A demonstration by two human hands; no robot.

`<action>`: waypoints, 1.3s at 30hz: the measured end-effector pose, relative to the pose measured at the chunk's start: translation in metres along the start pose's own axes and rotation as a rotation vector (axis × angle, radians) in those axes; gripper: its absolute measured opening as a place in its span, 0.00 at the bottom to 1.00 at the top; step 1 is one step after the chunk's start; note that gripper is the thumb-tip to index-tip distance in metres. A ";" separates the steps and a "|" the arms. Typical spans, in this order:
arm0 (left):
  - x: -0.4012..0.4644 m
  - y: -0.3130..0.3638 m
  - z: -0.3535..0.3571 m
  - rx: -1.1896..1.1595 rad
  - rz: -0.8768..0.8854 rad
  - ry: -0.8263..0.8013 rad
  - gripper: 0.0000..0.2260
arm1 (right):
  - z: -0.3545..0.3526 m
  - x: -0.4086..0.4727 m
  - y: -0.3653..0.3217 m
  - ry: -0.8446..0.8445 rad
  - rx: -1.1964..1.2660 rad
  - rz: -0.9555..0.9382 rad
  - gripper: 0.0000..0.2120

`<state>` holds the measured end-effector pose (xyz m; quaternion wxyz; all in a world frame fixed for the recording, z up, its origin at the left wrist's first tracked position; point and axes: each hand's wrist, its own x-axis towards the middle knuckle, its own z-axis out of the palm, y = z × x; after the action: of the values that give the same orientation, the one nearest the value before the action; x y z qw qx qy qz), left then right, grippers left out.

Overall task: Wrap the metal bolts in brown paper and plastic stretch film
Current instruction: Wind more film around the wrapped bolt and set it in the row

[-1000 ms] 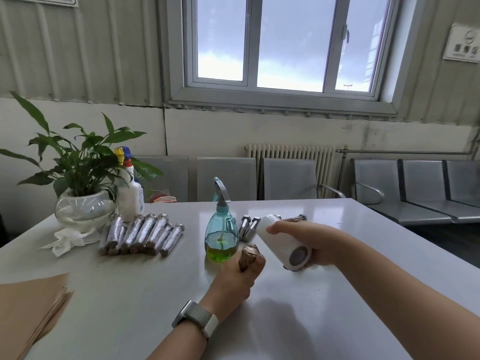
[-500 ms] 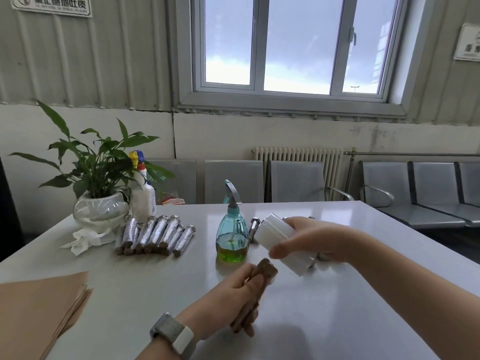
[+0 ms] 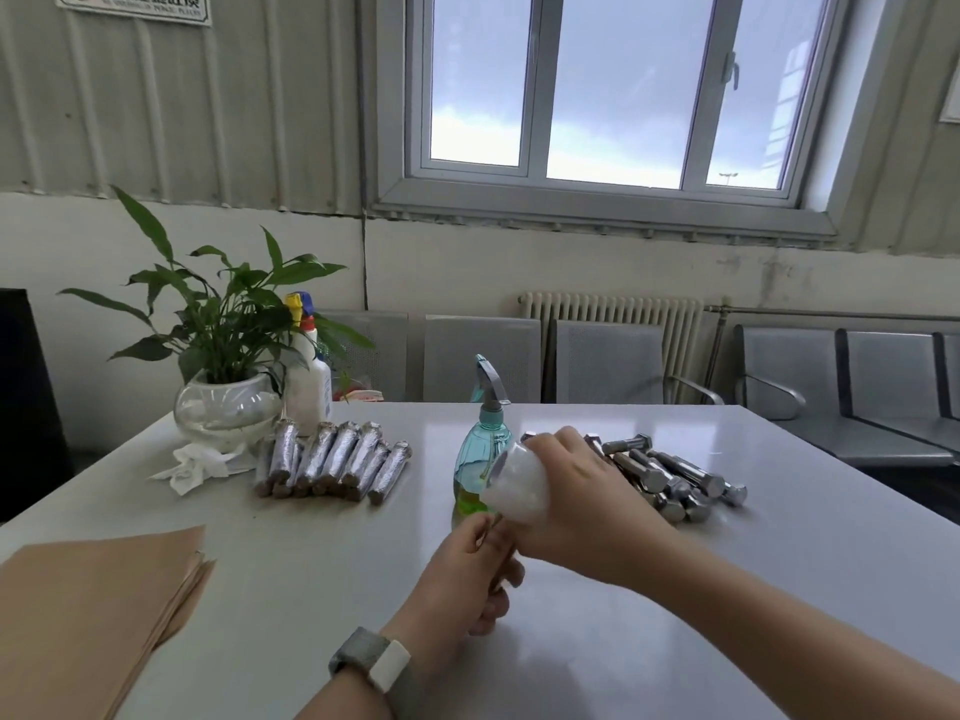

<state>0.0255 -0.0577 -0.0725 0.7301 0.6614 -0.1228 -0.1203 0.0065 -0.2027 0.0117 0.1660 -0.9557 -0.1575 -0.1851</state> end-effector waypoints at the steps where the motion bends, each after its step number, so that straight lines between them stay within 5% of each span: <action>1: 0.001 0.000 0.000 -0.042 0.027 0.033 0.10 | 0.004 -0.001 -0.001 0.051 -0.016 -0.034 0.30; 5: 0.004 0.006 -0.003 -0.243 0.022 0.084 0.05 | 0.015 -0.002 -0.005 0.322 -0.106 -0.226 0.28; 8: 0.003 0.014 -0.007 -0.472 -0.051 0.057 0.05 | 0.025 -0.004 -0.006 0.355 -0.076 -0.312 0.28; 14: 0.003 0.018 -0.021 -0.765 -0.096 -0.093 0.32 | 0.049 -0.005 -0.008 0.303 -0.003 -0.444 0.31; 19: 0.004 0.023 -0.024 -0.894 -0.254 -0.188 0.31 | 0.068 -0.006 -0.007 0.404 -0.157 -0.615 0.20; 27: 0.009 0.020 -0.029 -0.913 -0.353 -0.043 0.44 | 0.079 -0.008 0.005 0.389 -0.254 -0.728 0.26; 32: 0.015 0.016 -0.029 -0.868 -0.293 0.108 0.42 | 0.087 -0.008 0.009 0.464 -0.222 -0.741 0.21; 39: 0.015 0.021 -0.032 -0.941 -0.100 0.118 0.35 | 0.093 -0.008 0.006 0.597 -0.087 -0.689 0.22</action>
<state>0.0508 -0.0308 -0.0540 0.9493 0.2699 0.0187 -0.1600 0.0297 -0.1748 -0.0743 0.0924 -0.7586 -0.4036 -0.5031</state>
